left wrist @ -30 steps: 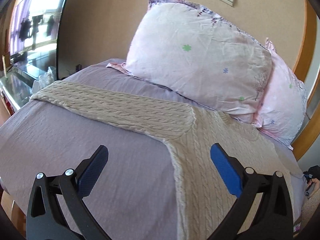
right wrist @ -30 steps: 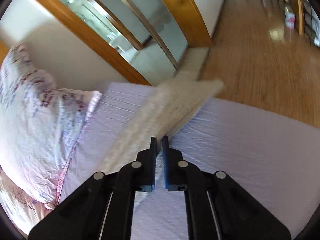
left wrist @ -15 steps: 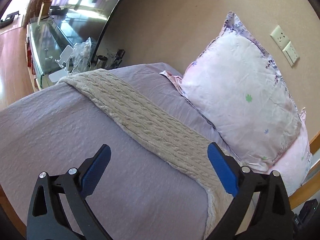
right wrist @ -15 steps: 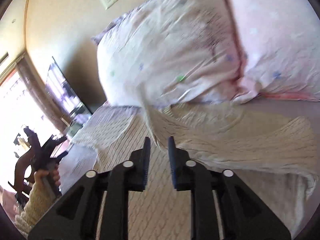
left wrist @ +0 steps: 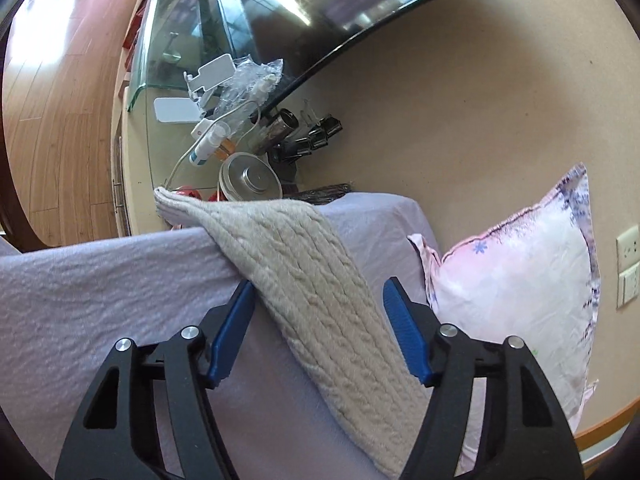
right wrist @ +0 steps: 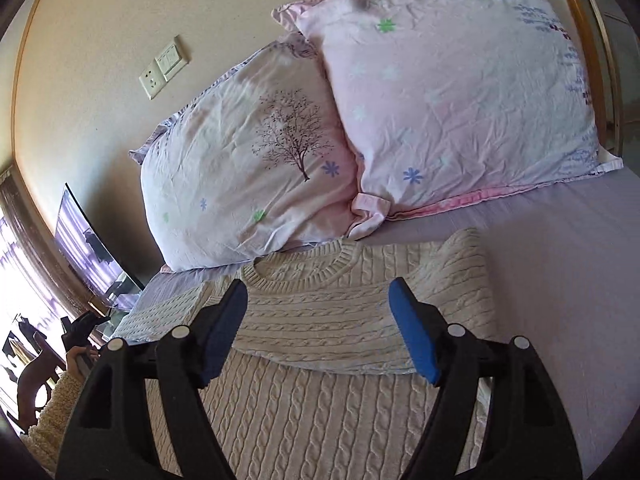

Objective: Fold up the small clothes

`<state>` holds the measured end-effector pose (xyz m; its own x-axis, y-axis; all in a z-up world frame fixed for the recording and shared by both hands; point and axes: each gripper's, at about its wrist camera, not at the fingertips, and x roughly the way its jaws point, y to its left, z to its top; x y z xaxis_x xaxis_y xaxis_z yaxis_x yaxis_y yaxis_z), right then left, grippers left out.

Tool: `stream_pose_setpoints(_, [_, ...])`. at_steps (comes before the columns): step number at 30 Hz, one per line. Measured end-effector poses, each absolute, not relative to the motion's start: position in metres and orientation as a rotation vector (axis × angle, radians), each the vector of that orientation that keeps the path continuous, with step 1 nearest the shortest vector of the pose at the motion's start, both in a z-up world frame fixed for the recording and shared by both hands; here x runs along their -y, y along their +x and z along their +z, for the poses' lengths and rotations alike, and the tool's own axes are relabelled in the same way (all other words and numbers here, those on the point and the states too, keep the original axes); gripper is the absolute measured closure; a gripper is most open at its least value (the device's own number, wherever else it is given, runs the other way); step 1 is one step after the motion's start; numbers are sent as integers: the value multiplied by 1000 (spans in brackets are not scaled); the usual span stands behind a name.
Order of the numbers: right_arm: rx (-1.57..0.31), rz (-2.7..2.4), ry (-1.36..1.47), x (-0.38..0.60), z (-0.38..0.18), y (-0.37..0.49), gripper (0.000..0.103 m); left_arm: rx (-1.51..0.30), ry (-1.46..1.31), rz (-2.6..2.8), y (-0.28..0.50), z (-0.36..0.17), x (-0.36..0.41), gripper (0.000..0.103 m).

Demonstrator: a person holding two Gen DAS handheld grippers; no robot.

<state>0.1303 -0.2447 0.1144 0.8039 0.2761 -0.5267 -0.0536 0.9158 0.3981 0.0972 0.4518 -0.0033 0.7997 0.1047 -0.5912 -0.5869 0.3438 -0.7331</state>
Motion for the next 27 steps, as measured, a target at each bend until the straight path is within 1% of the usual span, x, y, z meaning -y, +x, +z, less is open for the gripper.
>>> stream_pose_setpoints(1, [-613, 181, 379, 246, 114, 129, 30, -499, -1154, 486, 101, -4, -457, 47])
stream_pose_setpoints(3, [-612, 178, 376, 249, 112, 127, 30, -542, -1161, 491, 113, -5, -461, 84])
stream_pose_setpoints(4, [-610, 177, 373, 251, 112, 126, 30, -555, -1130, 491, 120, 1, -455, 91])
stream_pose_setpoints(6, [-601, 161, 364, 255, 112, 124, 30, -538, -991, 436, 137, 29, -425, 94])
stream_pose_setpoints(8, [-591, 146, 362, 260, 114, 123, 30, -523, -821, 302, 159, 62, -373, 95])
stream_pose_setpoints(11, [-595, 155, 387, 260, 114, 128, 30, -522, -578, -5, 185, 101, -253, 96])
stream_pose_setpoints(13, [-613, 183, 400, 254, 111, 134, 30, -556, -431, -252, 192, 107, -159, 96])
stream_pose_setpoints(14, [-627, 199, 405, 250, 108, 139, 30, -590, -364, -360, 192, 102, -113, 95])
stream_pose_setpoints(16, [-660, 210, 418, 245, 100, 149, 30, -704, -234, -542, 188, 80, -30, 90])
stream_pose_setpoints(17, [-682, 201, 431, 245, 95, 154, 30, -760, -184, -593, 185, 67, -1, 84])
stream_pose_setpoints(19, [-729, 177, 468, 253, 83, 162, 33, -805, -92, -629, 173, 50, 30, 78])
stream_pose_setpoints(21, [-775, 153, 498, 264, 72, 168, 52, -773, -50, -611, 158, 49, 26, 65])
stream_pose_setpoints(23, [-813, 112, 493, 271, 62, 173, 60, -724, -84, -559, 142, 57, -2, 35])
stream_pose_setpoints(24, [-826, 99, 489, 273, 57, 176, 63, -702, -107, -524, 136, 62, -21, 28])
stream_pose_setpoints(27, [-868, 100, 479, 270, 41, 187, 69, -701, -122, -389, 116, 64, -71, 27])
